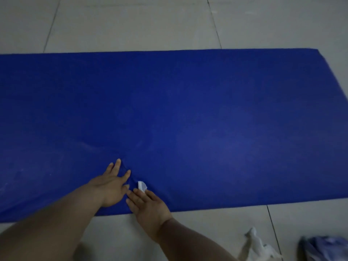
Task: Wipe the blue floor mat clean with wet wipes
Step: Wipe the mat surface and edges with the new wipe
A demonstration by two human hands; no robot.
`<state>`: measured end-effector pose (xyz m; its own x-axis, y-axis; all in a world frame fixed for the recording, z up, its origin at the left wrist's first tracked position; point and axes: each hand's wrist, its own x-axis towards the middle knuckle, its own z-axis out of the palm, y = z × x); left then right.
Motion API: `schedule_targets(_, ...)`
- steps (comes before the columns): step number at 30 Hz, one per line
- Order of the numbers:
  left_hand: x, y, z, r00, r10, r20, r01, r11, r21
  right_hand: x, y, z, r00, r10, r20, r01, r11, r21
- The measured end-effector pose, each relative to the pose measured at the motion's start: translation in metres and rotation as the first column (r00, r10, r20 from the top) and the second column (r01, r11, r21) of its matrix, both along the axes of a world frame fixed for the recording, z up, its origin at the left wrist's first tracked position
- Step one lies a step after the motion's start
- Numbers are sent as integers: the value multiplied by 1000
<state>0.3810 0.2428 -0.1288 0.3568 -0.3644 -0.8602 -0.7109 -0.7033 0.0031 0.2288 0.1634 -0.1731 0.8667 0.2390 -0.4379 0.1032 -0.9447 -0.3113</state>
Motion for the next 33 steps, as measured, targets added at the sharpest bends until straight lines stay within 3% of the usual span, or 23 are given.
schedule_targets(6,3,11,-7,999,-39,-21,39,999,-34,-4,5,-16,995,-53,90,52,999,15)
schedule_targets(9,3,12,-6,999,-40,-33,37,997,-69,-7,7,-21,990,-135,-29,135,991,13)
schedule_targets(22,7,14,-4,996,-63,-65,57,994,-88,-2,8,-13,982,-166,-90,164,986,-31)
schedule_targets(33,13,3,12,992,-93,-80,90,995,-49,-9,33,-4,941,-279,-191,235,945,-226)
